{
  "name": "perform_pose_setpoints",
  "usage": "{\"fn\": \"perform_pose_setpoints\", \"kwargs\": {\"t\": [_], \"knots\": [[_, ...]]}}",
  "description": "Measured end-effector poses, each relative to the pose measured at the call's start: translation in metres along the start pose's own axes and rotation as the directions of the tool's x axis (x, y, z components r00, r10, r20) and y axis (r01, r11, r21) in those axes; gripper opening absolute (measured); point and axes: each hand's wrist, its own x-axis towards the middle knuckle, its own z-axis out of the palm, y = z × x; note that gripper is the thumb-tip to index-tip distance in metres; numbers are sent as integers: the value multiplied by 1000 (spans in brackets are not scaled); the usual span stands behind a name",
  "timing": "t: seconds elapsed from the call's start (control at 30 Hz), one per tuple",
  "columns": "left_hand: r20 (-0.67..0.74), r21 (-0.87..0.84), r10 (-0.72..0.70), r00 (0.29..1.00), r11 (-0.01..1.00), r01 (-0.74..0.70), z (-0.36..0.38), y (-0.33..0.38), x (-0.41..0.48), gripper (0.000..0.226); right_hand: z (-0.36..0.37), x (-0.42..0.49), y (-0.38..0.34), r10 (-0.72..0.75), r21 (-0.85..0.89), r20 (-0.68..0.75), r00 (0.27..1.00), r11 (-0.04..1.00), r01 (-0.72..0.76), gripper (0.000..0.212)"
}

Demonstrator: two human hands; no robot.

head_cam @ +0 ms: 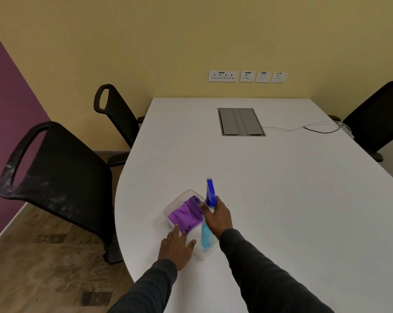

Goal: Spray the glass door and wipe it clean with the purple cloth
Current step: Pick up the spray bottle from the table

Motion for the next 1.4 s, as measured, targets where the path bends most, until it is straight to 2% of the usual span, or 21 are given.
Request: {"fn": "perform_pose_setpoints", "kwargs": {"t": [0.17, 0.27, 0.33, 0.47, 0.73, 0.87, 1.03, 1.3, 1.4], "knots": [[5, 41, -16, 1000, 999, 16, -2, 10, -11, 72, -13, -3, -17, -102, 17, 2, 995, 995, 102, 22], [-35, 24, -18, 999, 1000, 18, -10, 13, -19, 69, -18, -10, -31, -174, 32, -41, 984, 984, 176, 27], [-74, -5, -14, 997, 1000, 14, -16, 13, -25, 66, -21, -16, -41, -205, 45, -49, 978, 977, 207, 23], [-147, -44, -30, 989, 999, 24, -26, 7, -37, 63, -22, -30, -56, -209, 114, -35, 977, 971, 212, 11], [-240, -113, -166, 957, 983, 142, -35, -33, -69, 66, 18, -64, -77, -198, 164, 65, 978, 969, 185, 10], [-269, -146, -257, 928, 964, 224, -38, -68, -95, 66, 55, -88, -84, -210, 173, 153, 966, 968, 183, 13], [-268, -271, -377, 887, 913, 306, -40, -127, -144, 62, 113, -129, -95, -237, 158, 250, 939, 966, 202, 15], [-297, -351, -492, 818, 853, 385, -39, -256, -252, 54, 225, -232, -113, -278, 98, 382, 881, 961, 260, 20], [-327, -359, -538, 777, 831, 424, -30, -314, -297, 54, 275, -283, -122, -286, 83, 419, 862, 957, 278, 31]]}}
